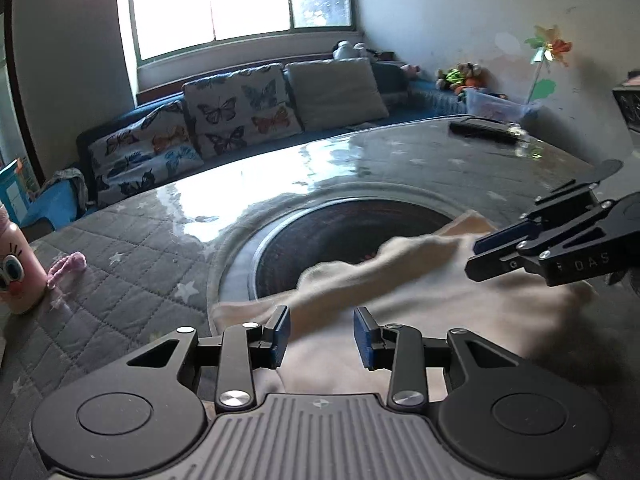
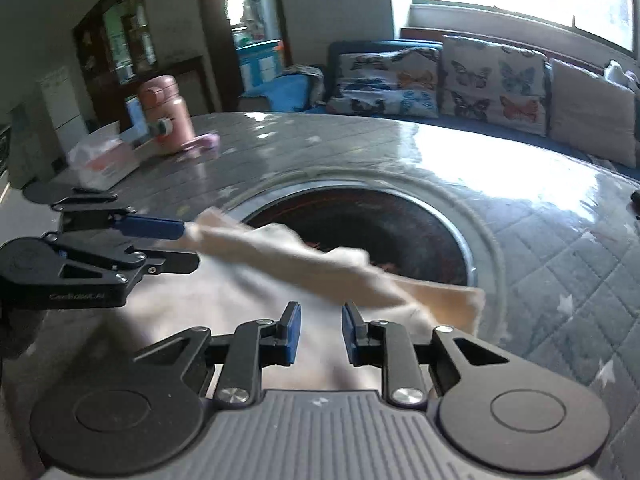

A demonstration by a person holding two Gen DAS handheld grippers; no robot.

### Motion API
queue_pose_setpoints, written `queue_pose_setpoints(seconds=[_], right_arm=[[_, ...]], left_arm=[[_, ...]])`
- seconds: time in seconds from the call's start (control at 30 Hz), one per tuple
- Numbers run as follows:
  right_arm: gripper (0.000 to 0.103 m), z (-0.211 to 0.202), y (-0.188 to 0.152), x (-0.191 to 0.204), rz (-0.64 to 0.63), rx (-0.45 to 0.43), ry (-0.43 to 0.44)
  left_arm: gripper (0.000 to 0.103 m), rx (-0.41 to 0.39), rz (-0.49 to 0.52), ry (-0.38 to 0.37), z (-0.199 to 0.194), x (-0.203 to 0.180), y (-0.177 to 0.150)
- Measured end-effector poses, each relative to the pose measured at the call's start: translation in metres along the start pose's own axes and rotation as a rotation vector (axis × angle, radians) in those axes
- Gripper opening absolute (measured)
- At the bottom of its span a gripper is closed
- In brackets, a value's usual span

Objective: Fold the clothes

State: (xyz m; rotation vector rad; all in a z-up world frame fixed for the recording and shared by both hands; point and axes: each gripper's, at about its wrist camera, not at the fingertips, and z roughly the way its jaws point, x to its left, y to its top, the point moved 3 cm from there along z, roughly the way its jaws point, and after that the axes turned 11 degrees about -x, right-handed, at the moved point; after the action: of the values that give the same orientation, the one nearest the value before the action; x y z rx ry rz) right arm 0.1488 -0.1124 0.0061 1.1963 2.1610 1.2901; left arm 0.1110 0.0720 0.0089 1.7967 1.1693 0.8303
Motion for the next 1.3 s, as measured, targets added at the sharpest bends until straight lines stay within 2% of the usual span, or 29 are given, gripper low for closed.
queue_pose_setpoints(seconds=[0.13,0.23,0.43,0.53,0.73,0.93,1.17,1.3], right_arm=[[0.022,-0.021,-0.01,0.019,-0.026,-0.005,0.037],[0.023,-0.032,-0.02,0.024,-0.034,-0.014,0.031],[0.023,-0.041,-0.041,0.01,0.0,-0.002,-0.023],[0.023,-0.047,-0.047,-0.002,0.036,-0.01,-0.02],[0.024,-0.047,-0.041,-0.003,0.025,0.004,-0.02],[0.025,-0.036,-0.028,-0.004,0.035,-0.021,-0.005],[0.025,-0.022,-0.034,-0.017,0.078,0.017,-0.013],[0.025,-0.019,-0.023,-0.019,0.084,0.005,-0.014]], left_arm=[[0.038,-0.014,0.023,0.0,-0.021,-0.011,-0.012],[0.038,-0.004,0.016,0.002,-0.029,-0.011,-0.023],[0.039,0.004,-0.028,0.015,-0.032,-0.008,-0.038],[0.039,0.002,-0.049,0.014,-0.033,-0.008,-0.04],[0.04,0.011,-0.06,0.01,-0.035,-0.002,-0.035],[0.04,-0.003,-0.063,0.025,-0.026,0.007,-0.02],[0.041,0.058,-0.12,0.06,-0.004,0.032,-0.027],[0.04,0.044,-0.137,0.063,-0.002,0.039,-0.019]])
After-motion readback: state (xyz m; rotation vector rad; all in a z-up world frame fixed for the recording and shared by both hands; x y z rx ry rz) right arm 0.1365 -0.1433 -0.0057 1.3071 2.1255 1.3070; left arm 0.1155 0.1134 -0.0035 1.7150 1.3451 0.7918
